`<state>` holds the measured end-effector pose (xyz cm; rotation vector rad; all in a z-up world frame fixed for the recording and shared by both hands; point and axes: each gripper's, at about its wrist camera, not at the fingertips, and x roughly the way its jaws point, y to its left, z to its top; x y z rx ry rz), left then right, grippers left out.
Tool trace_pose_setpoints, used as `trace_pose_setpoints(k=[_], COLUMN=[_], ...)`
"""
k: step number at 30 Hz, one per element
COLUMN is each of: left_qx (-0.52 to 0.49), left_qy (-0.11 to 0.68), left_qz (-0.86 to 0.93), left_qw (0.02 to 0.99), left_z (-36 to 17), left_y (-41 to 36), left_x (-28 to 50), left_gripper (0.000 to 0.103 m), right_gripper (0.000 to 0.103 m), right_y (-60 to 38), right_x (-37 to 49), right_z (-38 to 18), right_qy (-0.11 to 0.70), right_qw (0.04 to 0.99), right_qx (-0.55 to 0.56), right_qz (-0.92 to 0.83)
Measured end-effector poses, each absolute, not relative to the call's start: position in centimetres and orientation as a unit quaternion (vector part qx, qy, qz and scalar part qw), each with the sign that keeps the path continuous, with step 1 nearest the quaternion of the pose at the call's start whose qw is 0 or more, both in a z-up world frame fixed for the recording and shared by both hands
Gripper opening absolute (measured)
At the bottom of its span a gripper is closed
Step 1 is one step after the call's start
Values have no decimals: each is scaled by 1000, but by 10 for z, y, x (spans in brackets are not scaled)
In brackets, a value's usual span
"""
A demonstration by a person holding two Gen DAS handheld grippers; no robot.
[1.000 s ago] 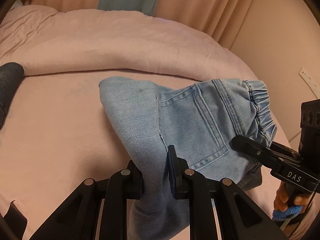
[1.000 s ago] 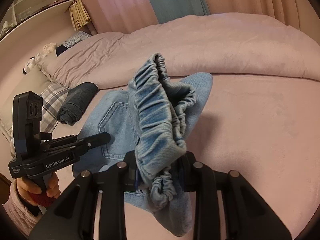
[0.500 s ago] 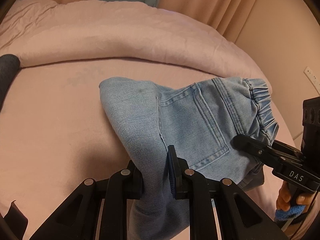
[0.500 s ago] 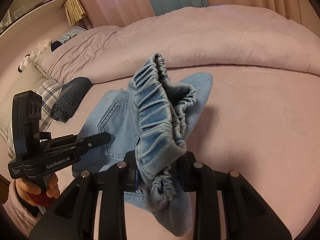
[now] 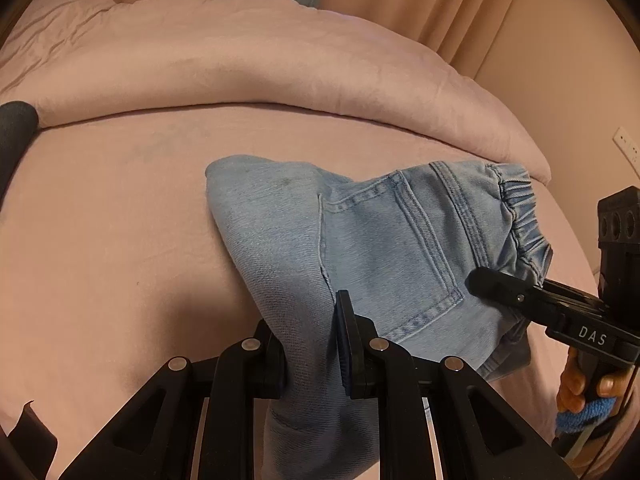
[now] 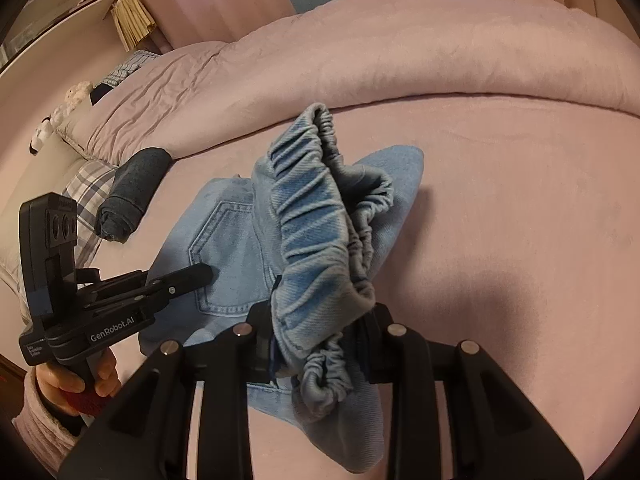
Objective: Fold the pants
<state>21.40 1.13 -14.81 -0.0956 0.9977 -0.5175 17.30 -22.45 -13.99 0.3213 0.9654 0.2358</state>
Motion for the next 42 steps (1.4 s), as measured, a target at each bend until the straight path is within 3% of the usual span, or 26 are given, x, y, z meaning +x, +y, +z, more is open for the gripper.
trace_pose_setpoints(k=[30, 38, 42], left_qx=[-52, -59, -62], left_qy=[475, 482, 483], left_qz=[-238, -213, -205], left_qw=[845, 848, 849], left_z=[-160, -167, -170], left_y=[14, 22, 25], left_x=[220, 225, 226], left_gripper=[25, 54, 61], right_gripper=[45, 52, 54], right_y=[-247, -253, -255], right_x=[178, 177, 176], right_z=[-174, -179, -180], right_qy=[500, 507, 506], right_qw=[826, 817, 816], right_qx=[235, 254, 258], right_qz=[112, 107, 105])
